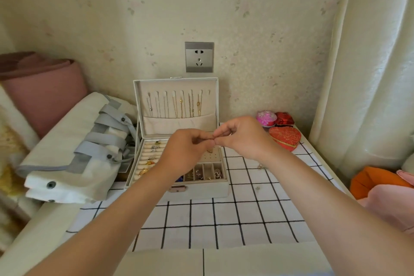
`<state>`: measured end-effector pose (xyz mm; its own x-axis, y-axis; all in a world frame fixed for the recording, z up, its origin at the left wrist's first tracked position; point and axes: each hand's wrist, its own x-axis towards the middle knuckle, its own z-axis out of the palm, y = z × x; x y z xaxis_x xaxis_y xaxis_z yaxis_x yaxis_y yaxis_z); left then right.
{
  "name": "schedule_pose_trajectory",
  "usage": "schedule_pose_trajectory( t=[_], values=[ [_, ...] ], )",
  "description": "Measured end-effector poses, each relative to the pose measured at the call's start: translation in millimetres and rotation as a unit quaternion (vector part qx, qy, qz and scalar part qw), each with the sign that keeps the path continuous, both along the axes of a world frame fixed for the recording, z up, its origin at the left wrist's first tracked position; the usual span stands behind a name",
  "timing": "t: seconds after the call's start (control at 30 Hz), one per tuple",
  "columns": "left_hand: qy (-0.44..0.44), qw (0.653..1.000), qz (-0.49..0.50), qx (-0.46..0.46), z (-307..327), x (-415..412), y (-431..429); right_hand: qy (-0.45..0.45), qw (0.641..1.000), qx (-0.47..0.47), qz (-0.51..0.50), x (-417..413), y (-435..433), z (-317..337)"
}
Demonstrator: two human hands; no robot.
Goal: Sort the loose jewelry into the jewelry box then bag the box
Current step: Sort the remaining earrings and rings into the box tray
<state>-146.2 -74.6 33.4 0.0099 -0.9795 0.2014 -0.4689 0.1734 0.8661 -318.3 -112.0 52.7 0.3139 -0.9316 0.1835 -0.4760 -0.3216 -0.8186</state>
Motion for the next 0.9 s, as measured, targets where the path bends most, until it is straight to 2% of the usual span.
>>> schedule_pose_trajectory(
  t=[0.13, 0.23, 0.53, 0.73, 0.9],
  values=[
    [0.061, 0.998, 0.012, 0.026, 3, 21, -1, 0.020, 1.000, -0.018, 0.016, 22, -3, 6],
    [0.073, 0.997, 0.011, 0.031, 5, 32, -4, 0.020, 0.999, -0.030, 0.018, 35, -4, 8],
    [0.140, 0.986, -0.009, 0.086, 23, 50, -15, -0.061, 0.997, -0.040, 0.024, 51, -8, 11],
    [0.172, 0.981, 0.008, 0.092, 27, 53, -16, -0.091, 0.995, -0.035, 0.025, 62, -7, 15],
    [0.148, 0.985, 0.023, 0.090, 20, 58, -15, -0.068, 0.997, -0.041, 0.001, 60, -10, 5]
  ],
)
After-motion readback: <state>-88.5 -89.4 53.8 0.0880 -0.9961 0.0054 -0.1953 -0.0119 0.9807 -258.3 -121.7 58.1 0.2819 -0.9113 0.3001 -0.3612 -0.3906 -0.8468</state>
